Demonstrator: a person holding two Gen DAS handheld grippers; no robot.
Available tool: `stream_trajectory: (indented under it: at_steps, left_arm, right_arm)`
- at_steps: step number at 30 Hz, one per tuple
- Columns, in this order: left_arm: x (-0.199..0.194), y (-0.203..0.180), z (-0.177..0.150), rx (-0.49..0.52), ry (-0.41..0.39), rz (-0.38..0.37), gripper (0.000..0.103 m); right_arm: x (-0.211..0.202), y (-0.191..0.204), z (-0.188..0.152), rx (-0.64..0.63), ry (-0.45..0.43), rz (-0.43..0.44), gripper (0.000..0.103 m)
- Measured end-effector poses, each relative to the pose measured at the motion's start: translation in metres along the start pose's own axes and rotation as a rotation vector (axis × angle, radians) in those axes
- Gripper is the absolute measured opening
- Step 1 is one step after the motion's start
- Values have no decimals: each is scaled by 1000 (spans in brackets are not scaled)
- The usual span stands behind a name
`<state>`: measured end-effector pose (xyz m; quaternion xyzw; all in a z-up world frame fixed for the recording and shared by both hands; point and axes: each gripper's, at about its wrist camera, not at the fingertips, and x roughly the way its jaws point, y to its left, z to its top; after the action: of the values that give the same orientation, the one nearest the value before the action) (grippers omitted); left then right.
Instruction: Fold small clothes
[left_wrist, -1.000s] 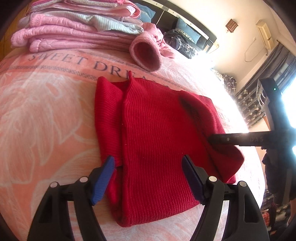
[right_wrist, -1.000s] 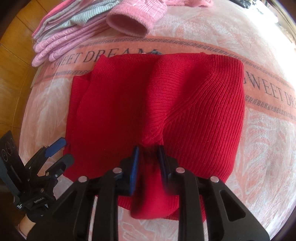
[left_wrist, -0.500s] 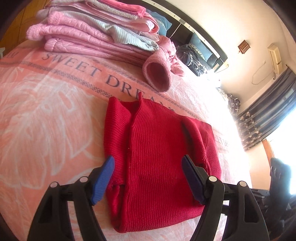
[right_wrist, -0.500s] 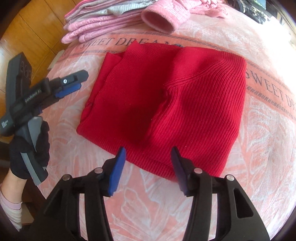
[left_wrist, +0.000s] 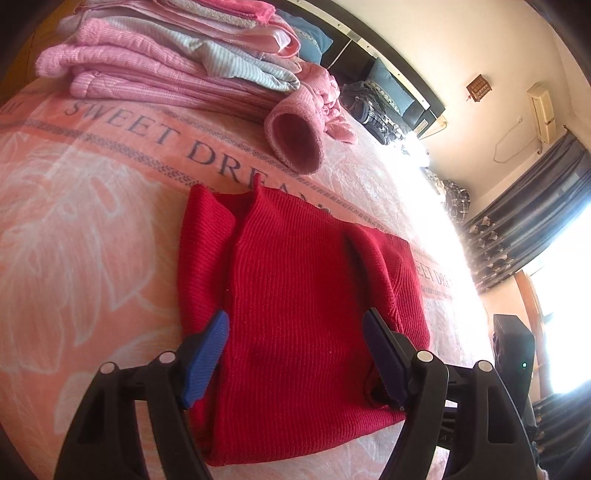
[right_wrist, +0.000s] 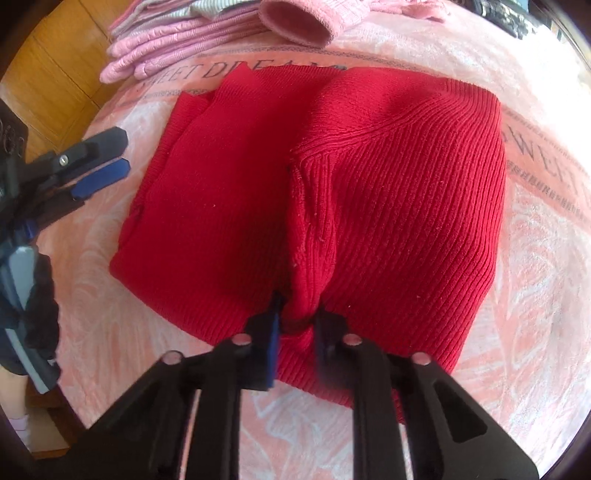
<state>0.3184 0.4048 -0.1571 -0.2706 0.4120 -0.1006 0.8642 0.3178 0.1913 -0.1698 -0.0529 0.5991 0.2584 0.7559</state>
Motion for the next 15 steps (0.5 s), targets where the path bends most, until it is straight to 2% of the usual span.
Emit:
stream_trajectory:
  at_steps: [4, 8, 11, 15]
  left_arm:
    - [19, -14, -4, -40, 59, -94, 75]
    - [48, -28, -7, -125, 142, -219, 75]
    - [75, -37, -8, -206, 206, -302, 75]
    - [104, -45, -6, -293, 214, -379, 75]
  right_arm:
    - [-21, -22, -4, 66, -22, 145, 9]
    - [-44, -38, -5, 100, -58, 240, 9]
    - [-59, -51, -5, 113, -81, 281, 9]
    - [-74, -64, -11, 119, -106, 316, 9]
